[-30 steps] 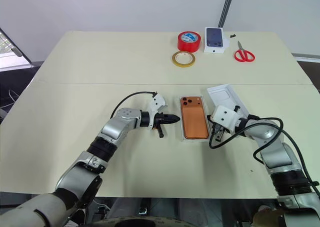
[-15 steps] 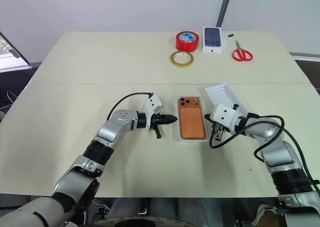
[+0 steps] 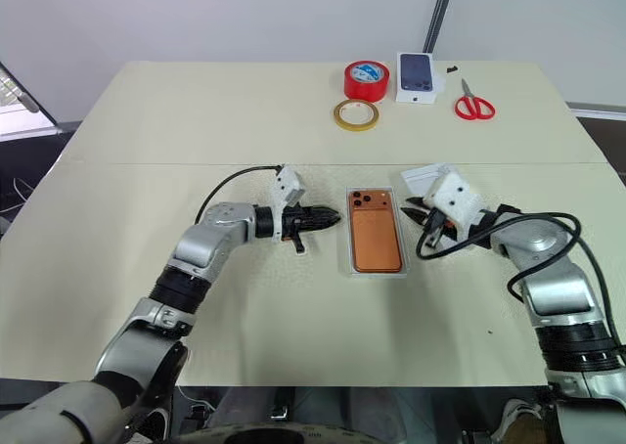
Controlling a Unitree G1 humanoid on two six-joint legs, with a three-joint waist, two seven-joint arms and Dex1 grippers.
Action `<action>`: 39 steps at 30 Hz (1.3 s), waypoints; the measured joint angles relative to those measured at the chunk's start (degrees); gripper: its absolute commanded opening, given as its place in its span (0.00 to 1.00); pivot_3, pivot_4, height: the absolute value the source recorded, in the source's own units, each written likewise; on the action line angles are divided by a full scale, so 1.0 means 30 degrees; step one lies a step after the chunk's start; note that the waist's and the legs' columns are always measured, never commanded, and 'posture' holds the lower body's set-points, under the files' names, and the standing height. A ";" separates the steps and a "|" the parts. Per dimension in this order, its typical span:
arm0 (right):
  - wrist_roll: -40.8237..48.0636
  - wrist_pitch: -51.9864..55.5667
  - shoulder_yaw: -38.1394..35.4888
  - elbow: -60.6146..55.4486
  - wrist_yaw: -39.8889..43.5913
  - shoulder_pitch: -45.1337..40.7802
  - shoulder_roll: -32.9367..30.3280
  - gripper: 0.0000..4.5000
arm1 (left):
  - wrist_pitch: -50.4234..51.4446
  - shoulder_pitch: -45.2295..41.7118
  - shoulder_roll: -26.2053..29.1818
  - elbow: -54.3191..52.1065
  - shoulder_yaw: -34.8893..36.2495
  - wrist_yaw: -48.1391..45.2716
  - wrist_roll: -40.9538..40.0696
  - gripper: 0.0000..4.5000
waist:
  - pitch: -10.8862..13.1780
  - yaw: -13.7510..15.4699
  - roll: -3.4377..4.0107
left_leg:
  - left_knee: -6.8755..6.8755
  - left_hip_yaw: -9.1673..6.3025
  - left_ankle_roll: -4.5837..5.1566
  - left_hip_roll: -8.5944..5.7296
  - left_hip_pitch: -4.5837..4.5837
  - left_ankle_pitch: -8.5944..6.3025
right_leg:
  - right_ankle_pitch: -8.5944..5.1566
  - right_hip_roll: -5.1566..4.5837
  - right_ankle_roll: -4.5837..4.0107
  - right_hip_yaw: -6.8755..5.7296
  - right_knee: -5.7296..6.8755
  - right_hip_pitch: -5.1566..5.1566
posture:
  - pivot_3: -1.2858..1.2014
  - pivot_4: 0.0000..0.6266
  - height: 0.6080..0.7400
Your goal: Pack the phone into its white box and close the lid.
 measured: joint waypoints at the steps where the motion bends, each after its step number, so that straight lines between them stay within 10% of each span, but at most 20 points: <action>1: 0.0025 0.0327 -0.0187 -0.0221 -0.0382 0.0167 0.0111 0.65 | -0.0539 0.0027 0.0121 -0.0129 0.0145 0.0047 0.0005 0.64 | 0.0000 0.0006 0.0000 | 0.0000 0.0000 0.0005 0.0000 0.0000 -0.0003 | 0.0000 -0.0001 0.0000 0.0000 -0.0001 0.0000 | 0.52 0.24 1.00; 4: 0.0146 0.0997 -0.0620 -0.1081 -0.1669 0.1399 0.0871 1.00 | -0.2113 0.0516 0.0753 -0.0595 0.0538 0.0005 0.0003 0.99 | -0.0001 0.0004 0.0002 | -0.0011 0.0000 0.0012 0.0000 0.0000 -0.0008 | 0.0000 -0.0002 0.0000 0.0001 -0.0002 -0.0005 | 0.52 0.24 1.00; 14: 0.1457 0.5937 -0.3097 -0.6245 -0.5402 0.4563 0.2490 1.00 | -0.3740 0.4610 0.4266 -0.3278 0.2225 -0.0880 -0.0591 1.00 | -0.0011 -0.0024 0.0030 | -0.0019 0.0001 0.0029 0.0010 -0.0003 -0.0018 | -0.0001 -0.0014 -0.0003 0.0007 0.0010 -0.0021 | 0.52 0.24 1.00; 39: 0.2983 2.3505 0.2334 -0.2769 -0.5553 -0.6288 0.0236 1.00 | -0.8869 0.5991 0.6901 -0.4595 0.2297 -0.5068 -0.1472 1.00 | -0.0009 -0.0159 0.0044 | -0.0034 0.0003 0.0043 0.0016 -0.0045 -0.0026 | -0.0003 -0.0023 -0.0009 0.0006 0.0005 -0.0078 | 0.52 0.24 1.00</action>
